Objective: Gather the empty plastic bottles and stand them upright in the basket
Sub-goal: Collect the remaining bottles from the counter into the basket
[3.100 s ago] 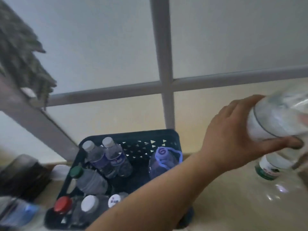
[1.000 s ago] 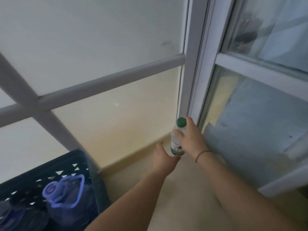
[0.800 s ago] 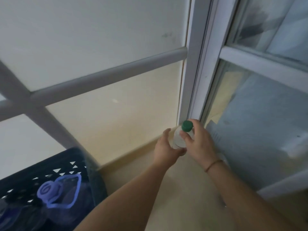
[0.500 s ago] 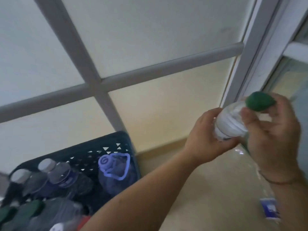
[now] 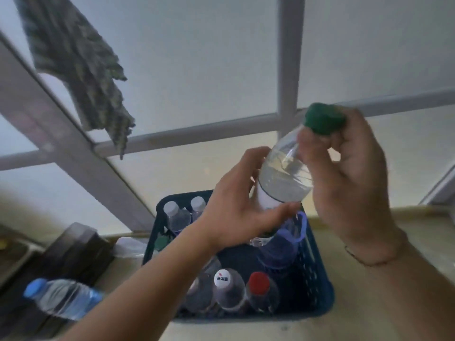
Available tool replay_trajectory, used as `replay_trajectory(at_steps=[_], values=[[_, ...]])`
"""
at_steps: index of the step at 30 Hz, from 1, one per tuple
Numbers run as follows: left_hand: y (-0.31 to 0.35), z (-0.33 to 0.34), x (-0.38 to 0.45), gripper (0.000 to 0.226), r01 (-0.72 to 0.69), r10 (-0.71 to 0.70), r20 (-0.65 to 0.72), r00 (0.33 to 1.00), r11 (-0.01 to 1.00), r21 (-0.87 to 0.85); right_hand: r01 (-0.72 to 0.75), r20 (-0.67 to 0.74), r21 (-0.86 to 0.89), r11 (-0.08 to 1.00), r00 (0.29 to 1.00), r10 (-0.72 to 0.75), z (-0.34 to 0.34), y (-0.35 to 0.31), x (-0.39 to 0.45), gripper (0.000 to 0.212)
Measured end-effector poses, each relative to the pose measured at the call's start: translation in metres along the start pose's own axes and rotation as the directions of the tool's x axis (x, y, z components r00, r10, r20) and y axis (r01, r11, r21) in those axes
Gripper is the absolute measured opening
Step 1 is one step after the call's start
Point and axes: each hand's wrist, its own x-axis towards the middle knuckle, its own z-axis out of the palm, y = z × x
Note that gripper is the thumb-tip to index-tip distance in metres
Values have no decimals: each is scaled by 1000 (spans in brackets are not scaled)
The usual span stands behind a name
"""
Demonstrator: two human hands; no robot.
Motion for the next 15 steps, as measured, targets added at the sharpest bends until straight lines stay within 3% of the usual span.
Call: replay_trajectory(at_steps=[3,7,9,12,15], values=[[-27,-28,-25,64,107,-123,114,986,984,141,-56,200,-165,985,976,89,37,6,-16,34],[-61,-43,-45,61,163,-262,220,940,909,384,-9,380,-358,934,912,154,67,26,-42,30],[-75,-44,-53,52,188,-320,263,910,886,425,-1,442,-418,908,873,204,76,36,-56,30],[-90,-42,-62,49,219,-382,285,879,855,470,-33,531,-504,863,776,340,82,45,-66,32],[-98,-36,-66,57,130,-411,337,847,775,618,-35,608,-534,845,678,413,89,44,-75,30]])
